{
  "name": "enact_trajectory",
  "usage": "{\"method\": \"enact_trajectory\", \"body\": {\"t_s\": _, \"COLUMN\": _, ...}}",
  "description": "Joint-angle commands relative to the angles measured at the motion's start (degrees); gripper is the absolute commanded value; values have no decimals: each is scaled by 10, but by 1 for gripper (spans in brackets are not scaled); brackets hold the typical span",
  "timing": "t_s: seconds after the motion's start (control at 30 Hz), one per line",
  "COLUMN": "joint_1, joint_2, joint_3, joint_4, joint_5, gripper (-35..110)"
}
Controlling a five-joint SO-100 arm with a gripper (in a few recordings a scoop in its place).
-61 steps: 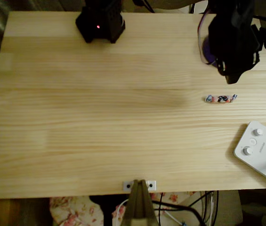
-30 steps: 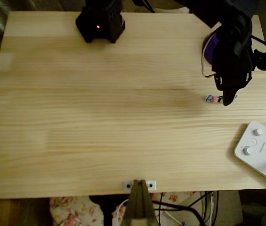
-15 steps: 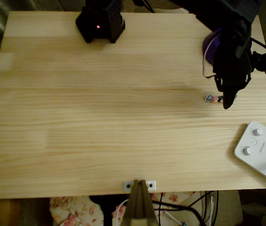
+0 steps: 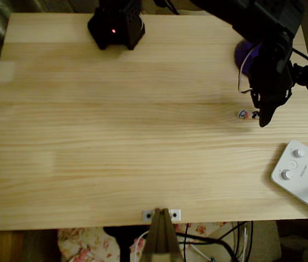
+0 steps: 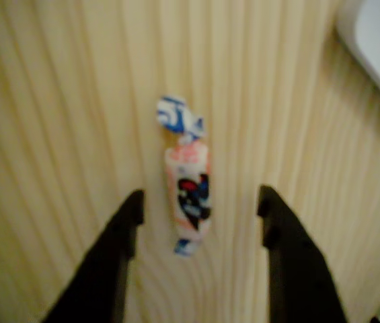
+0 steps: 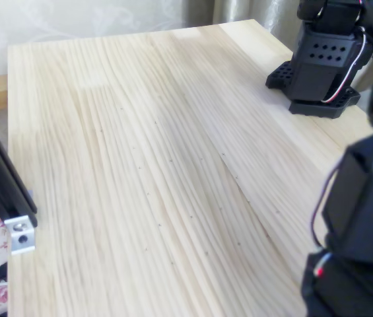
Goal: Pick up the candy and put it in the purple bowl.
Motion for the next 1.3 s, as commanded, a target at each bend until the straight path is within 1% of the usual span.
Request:
{"method": "enact_trajectory", "body": {"t_s": 0.0, "joint_1": -14, "joint_2": 20, "joint_3": -55, "joint_4": 11, "joint_5": -15, "gripper": 25}}
{"method": "enact_trajectory", "body": {"t_s": 0.33, "joint_1": -6, "joint_2": 5, "joint_3": -49, "joint_4": 9, "joint_5": -14, "gripper": 25}}
{"method": "enact_trajectory", "body": {"t_s": 0.7, "joint_1": 29, "joint_2": -10, "joint_3": -20, "joint_4": -4, "joint_5": -18, "gripper": 24}}
{"method": "enact_trajectory", "body": {"t_s": 0.97, "joint_1": 16, "joint_2": 8, "joint_3": -5, "joint_4": 4, "joint_5": 22, "gripper": 19}}
{"method": "enact_trajectory", "body": {"t_s": 1.03, "joint_1": 15, "joint_2": 13, "joint_3": 0, "joint_4": -1, "joint_5": 28, "gripper": 16}}
{"method": "enact_trajectory", "body": {"t_s": 1.27, "joint_1": 11, "joint_2": 26, "joint_3": 24, "joint_4": -13, "joint_5": 40, "gripper": 14}}
